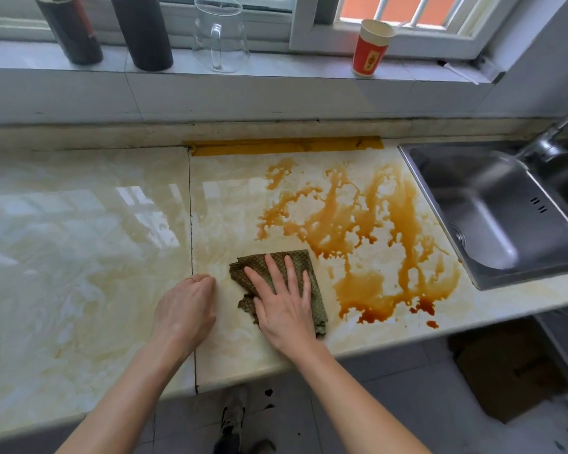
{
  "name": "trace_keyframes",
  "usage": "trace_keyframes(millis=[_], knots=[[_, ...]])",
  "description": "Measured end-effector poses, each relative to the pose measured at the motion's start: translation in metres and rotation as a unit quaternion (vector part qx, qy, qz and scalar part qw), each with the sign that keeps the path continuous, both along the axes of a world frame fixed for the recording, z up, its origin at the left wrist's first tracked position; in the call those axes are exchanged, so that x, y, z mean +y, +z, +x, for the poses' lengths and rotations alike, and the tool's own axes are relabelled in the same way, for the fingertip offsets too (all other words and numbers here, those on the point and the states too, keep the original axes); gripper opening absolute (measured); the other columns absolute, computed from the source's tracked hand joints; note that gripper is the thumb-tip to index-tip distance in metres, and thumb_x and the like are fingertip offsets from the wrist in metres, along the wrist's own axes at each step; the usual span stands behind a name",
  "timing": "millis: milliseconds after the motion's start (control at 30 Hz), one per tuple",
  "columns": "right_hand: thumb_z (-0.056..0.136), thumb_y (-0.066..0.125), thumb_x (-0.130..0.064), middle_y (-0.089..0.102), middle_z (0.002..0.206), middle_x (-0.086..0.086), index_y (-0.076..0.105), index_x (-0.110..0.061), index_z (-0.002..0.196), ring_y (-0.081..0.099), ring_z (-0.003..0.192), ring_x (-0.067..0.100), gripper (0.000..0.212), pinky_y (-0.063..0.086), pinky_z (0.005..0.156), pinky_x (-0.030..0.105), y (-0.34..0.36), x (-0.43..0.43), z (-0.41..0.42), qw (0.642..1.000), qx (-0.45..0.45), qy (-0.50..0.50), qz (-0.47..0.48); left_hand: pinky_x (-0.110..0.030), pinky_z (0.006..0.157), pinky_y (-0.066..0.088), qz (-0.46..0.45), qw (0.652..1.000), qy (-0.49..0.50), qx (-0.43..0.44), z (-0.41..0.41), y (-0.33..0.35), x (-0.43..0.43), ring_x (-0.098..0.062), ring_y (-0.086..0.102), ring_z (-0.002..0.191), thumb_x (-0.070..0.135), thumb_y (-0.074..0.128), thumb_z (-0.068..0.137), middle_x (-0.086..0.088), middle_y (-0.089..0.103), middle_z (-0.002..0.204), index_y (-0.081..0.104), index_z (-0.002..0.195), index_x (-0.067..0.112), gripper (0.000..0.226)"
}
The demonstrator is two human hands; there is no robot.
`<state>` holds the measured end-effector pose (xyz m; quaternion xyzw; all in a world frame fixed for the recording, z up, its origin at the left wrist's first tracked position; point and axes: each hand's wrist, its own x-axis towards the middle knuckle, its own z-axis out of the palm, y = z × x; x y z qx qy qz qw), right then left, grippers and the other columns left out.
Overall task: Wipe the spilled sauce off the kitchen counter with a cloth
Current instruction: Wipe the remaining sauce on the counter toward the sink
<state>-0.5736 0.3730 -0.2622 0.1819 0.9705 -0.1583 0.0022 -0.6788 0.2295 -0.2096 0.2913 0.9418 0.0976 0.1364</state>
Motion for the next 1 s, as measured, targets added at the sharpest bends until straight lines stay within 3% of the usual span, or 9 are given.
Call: trace_keyframes(millis=[67, 200, 333, 533, 767, 1000], knots=[[0.1, 0.035, -0.038, -0.002, 0.164, -0.005, 0.018, -0.046, 0.15, -0.016, 0.149, 0.025, 0.053, -0.012, 0.116, 0.054, -0.001, 0.006, -0.013, 1.0, -0.007, -0.004, 0.003, -0.04, 0.075, 0.051, 0.002, 1.0, 0.002, 0.006, -0.006, 0.001, 0.005, -0.026, 0.06, 0.095, 0.014, 0.04, 0.091, -0.004, 0.064, 0.109, 0.061, 0.101, 0.013, 0.023], [0.102, 0.036, -0.036, -0.004, 0.164, -0.005, 0.017, -0.044, 0.151, -0.017, 0.148, 0.025, 0.053, -0.015, 0.116, 0.053, 0.006, 0.025, -0.052, 0.999, -0.016, -0.034, -0.01, -0.04, 0.079, 0.05, 0.036, 0.999, 0.001, 0.008, -0.015, 0.005, 0.02, -0.029, 0.055, 0.109, 0.012, 0.043, 0.091, -0.006, 0.059, 0.125, 0.059, 0.12, 0.01, 0.034], [0.103, 0.036, -0.036, -0.007, 0.164, -0.004, 0.016, -0.043, 0.152, -0.018, 0.148, 0.027, 0.054, -0.014, 0.116, 0.054, 0.006, 0.021, -0.049, 0.999, -0.01, -0.038, -0.012, -0.042, 0.083, 0.049, 0.066, 0.998, -0.008, 0.003, -0.023, 0.002, 0.032, -0.034, 0.053, 0.113, 0.006, 0.046, 0.089, -0.011, 0.054, 0.132, 0.057, 0.122, 0.004, 0.035], [0.093, 0.025, -0.041, 0.014, 0.163, 0.001, 0.027, -0.042, 0.148, 0.003, 0.15, 0.032, 0.055, -0.003, 0.115, 0.056, -0.003, 0.0, -0.023, 0.998, 0.021, -0.049, 0.019, -0.042, 0.095, 0.044, 0.093, 0.996, 0.011, -0.004, -0.038, -0.007, 0.038, -0.034, 0.045, 0.125, 0.002, 0.046, 0.089, -0.015, 0.046, 0.14, 0.05, 0.131, 0.003, 0.042], [0.101, 0.039, -0.036, 0.0, 0.164, -0.001, 0.021, -0.042, 0.151, -0.014, 0.149, 0.029, 0.053, -0.012, 0.116, 0.055, 0.006, 0.032, -0.078, 0.997, 0.005, -0.078, -0.01, -0.04, 0.103, 0.039, 0.083, 0.997, -0.003, -0.002, -0.048, -0.009, 0.051, -0.03, 0.038, 0.133, 0.002, 0.043, 0.089, -0.013, 0.039, 0.146, 0.042, 0.138, 0.004, 0.049], [0.094, 0.035, -0.039, 0.014, 0.163, 0.002, 0.027, -0.04, 0.148, 0.003, 0.149, 0.034, 0.054, -0.001, 0.116, 0.057, -0.004, 0.003, -0.049, 0.997, 0.017, -0.078, 0.018, -0.041, 0.093, 0.045, 0.078, 0.997, -0.025, -0.001, -0.057, -0.01, 0.06, -0.031, 0.044, 0.127, 0.004, 0.045, 0.09, -0.011, 0.041, 0.144, 0.049, 0.13, 0.005, 0.04]])
